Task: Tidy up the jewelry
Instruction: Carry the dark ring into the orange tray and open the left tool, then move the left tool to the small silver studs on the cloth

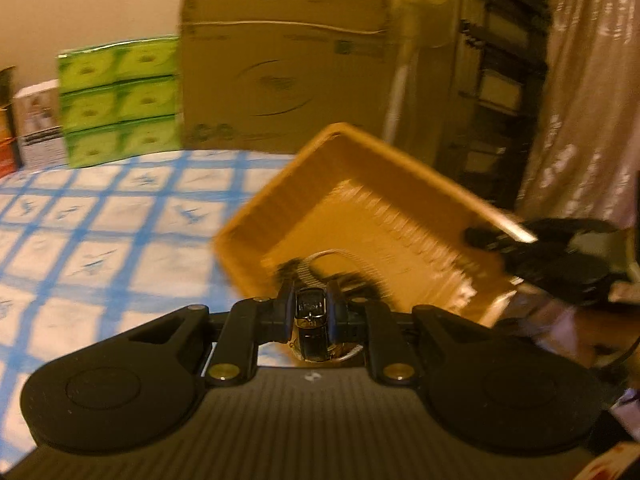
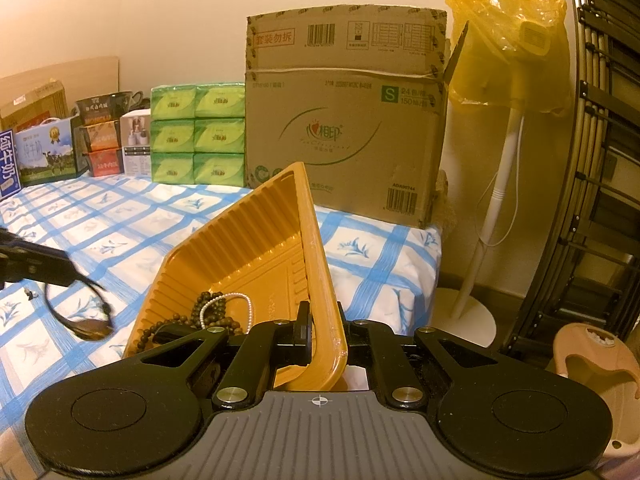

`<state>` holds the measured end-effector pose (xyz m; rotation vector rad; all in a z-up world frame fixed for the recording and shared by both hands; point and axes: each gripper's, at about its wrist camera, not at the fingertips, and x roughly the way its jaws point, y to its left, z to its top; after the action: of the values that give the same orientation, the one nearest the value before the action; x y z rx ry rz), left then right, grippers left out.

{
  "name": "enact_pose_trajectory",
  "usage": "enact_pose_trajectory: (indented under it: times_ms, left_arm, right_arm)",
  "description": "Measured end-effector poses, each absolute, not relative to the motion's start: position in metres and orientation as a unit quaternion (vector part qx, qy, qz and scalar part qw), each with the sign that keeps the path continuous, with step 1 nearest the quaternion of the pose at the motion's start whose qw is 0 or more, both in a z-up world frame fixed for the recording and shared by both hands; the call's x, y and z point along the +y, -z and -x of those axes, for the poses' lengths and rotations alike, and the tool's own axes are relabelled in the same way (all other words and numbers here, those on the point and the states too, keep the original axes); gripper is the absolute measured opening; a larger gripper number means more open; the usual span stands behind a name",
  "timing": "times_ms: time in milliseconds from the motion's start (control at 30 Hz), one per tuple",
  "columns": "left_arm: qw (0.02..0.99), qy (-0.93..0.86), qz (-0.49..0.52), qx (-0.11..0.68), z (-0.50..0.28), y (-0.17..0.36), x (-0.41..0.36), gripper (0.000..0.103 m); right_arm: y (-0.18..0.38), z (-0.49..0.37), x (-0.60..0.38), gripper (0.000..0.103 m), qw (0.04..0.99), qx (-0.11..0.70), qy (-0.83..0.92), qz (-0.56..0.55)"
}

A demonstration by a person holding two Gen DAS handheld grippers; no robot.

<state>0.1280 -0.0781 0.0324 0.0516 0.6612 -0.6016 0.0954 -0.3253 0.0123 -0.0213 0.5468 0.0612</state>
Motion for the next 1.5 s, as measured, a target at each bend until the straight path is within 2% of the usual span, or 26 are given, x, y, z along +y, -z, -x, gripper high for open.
enact_pose_trajectory:
  times_ms: [233, 567, 633, 1000, 1500]
  left_arm:
    - [0.880, 0.354, -0.018, 0.315, -0.127, -0.032, -0.130, 0.014]
    - [0.860, 0.388, -0.016, 0.330, -0.127, -0.013, -0.158, 0.014]
    - [0.863, 0.384, -0.013, 0.328, -0.126, -0.014, -0.153, 0.019]
    - [0.912, 0.259, -0.004, 0.318, -0.130, -0.020, -0.063, 0.022]
    - [0.939, 0.038, 0.012, 0.343, -0.123, 0.023, 0.083, 0.028]
  right_arm:
    - [-0.013, -0.095, -0.324, 0.008, 0.962, 0.270, -0.030, 0.008]
    - [-0.014, -0.096, -0.325, 0.008, 0.962, 0.273, -0.030, 0.002]
    - [-0.013, -0.097, -0.327, 0.008, 0.962, 0.272, -0.031, 0.001]
    - [-0.013, -0.098, -0.327, 0.008, 0.962, 0.272, -0.031, 0.001]
    - [-0.011, -0.099, -0.327, 0.008, 0.962, 0.271, -0.030, 0.005]
